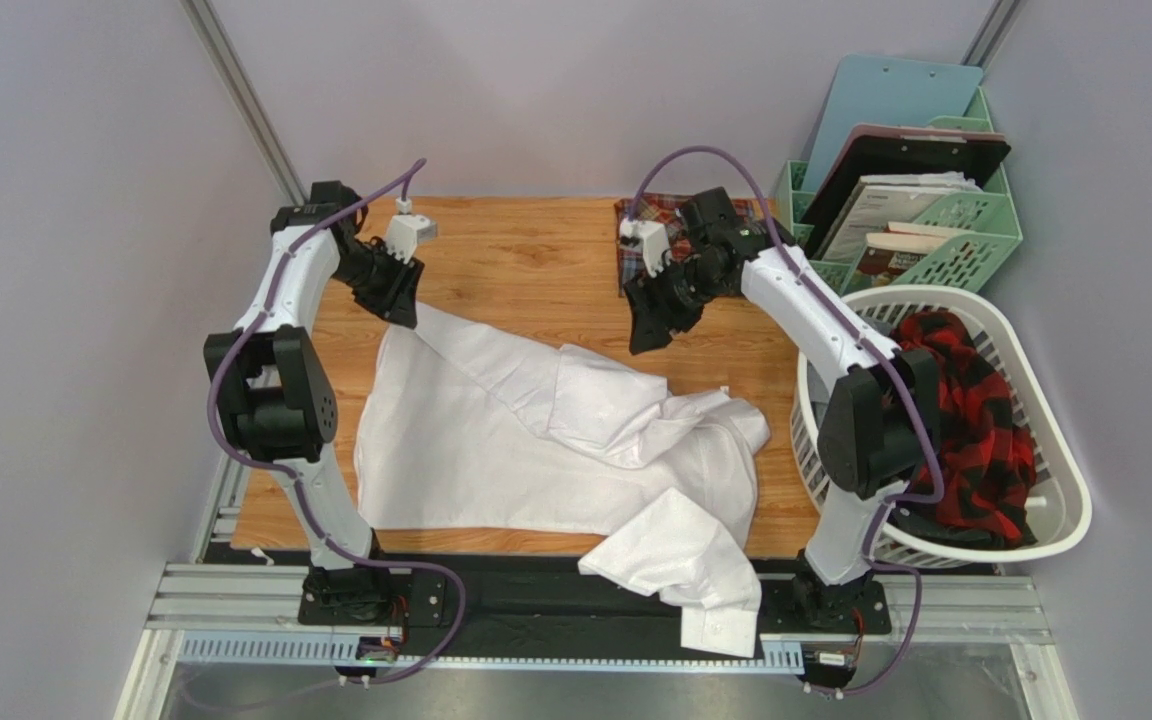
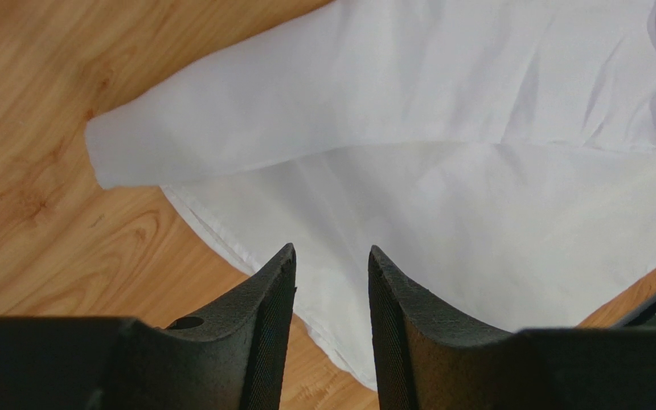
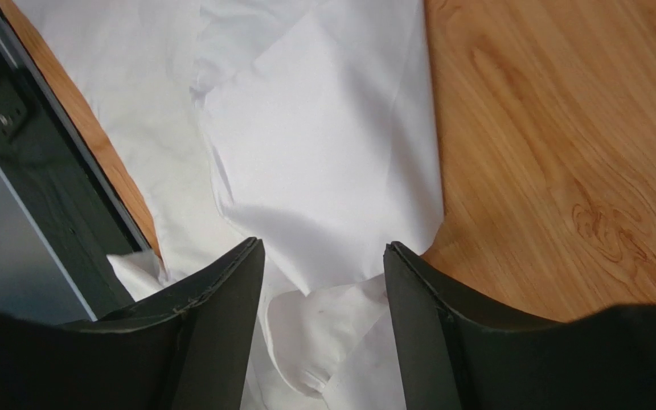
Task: Fold and stack the long sleeve shirts
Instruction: Flatten the shirt out
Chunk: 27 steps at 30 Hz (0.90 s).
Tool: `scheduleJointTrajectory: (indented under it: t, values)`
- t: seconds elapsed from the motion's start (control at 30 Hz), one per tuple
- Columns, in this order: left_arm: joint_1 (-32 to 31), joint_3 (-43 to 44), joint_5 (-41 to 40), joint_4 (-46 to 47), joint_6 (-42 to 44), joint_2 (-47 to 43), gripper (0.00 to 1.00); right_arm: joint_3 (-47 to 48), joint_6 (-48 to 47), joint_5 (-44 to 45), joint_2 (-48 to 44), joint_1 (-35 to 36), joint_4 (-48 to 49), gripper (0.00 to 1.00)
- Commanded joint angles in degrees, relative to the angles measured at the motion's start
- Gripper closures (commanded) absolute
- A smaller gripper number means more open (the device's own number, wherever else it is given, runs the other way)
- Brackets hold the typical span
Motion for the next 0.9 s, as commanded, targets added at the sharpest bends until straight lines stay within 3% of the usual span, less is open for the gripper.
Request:
scheduleJointTrajectory:
  t: [0.0,0.13,0.27,0.5,0.67,0.7,0.87]
  values:
    - [0.17,6.36,3.56,0.65,-3.46,3.76,0.56,4.63,15.69,-6.16,10.19,-5.12,1.75,0.39]
    - [0.26,7.76,2.77,1.08,-3.82,4.47,0.55,0.09,21.86,-8.73,12.14,-8.04,4.11,0.26]
    - [0.26,8.29,1.81,1.09,-4.08,5.17,0.55,-3.53,27.74,-7.42,13.19,-8.04,6.49,0.25]
    - [0.17,8.12,1.71,1.44,-4.69,5.35,0.54,-4.51,29.95,-10.31,17.32,-8.3,6.67,0.27]
    - [0.26,8.03,1.19,1.44,-4.87,5.35,0.54,-2.05,31.1,-17.34,18.82,-8.83,8.16,0.4]
    - [0.17,8.12,1.01,1.44,-4.78,5.35,0.54,-1.35,30.83,-17.52,18.47,-9.0,8.42,0.51]
    - [0.26,8.12,0.75,1.26,-4.61,5.61,0.55,1.55,27.5,-16.74,13.74,-10.23,8.86,0.78]
